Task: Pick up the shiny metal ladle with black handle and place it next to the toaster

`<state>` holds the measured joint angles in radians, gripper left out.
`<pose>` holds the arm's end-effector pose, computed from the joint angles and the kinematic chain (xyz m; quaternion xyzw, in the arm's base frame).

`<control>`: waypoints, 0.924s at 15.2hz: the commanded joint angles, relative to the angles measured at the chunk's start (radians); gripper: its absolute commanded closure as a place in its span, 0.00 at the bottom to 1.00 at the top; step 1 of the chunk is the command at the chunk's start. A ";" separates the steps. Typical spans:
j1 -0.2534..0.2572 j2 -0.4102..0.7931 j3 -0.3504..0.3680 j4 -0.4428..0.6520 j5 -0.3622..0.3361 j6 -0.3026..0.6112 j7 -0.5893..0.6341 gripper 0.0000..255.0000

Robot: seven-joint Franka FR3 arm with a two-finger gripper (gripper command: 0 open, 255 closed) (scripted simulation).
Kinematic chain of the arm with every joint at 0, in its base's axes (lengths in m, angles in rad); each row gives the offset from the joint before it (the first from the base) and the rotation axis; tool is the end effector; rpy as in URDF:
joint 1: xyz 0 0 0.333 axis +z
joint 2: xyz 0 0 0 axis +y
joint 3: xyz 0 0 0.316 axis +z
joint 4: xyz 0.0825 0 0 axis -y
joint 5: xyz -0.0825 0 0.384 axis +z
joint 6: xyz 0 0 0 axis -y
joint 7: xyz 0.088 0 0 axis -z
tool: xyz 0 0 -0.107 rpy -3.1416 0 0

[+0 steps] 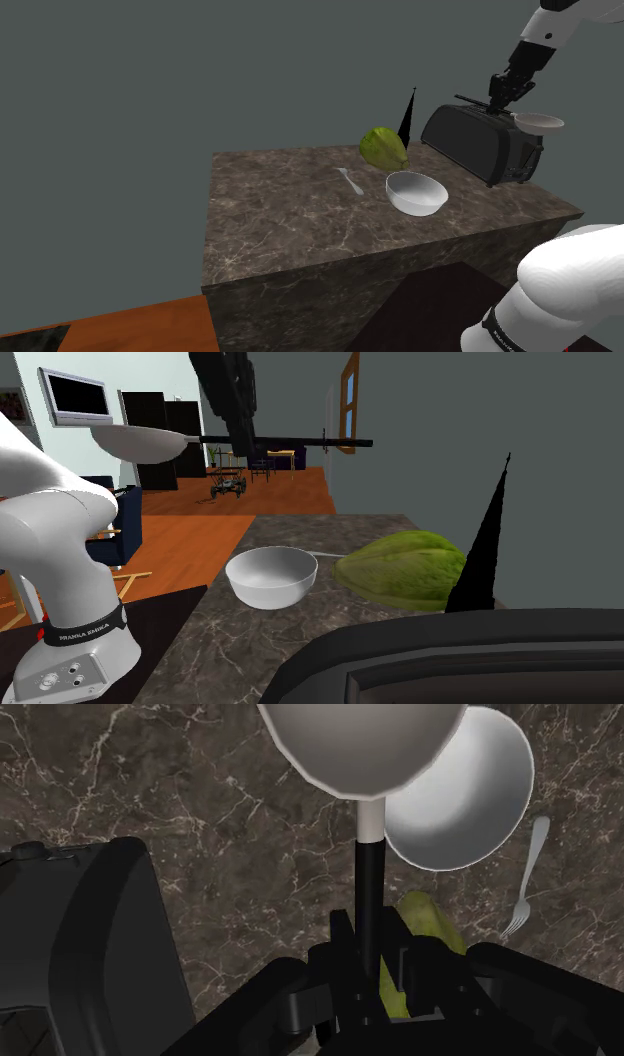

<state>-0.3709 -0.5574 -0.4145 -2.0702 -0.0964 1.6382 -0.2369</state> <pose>0.2445 -0.3183 0.6305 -0.9665 0.2459 -0.0655 0.0323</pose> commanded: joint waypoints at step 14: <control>-0.045 0.074 -0.260 0.087 -0.060 0.003 -0.298 1.00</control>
<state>-0.4158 -0.4847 -0.6705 -1.9741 -0.1555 1.6297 -0.5316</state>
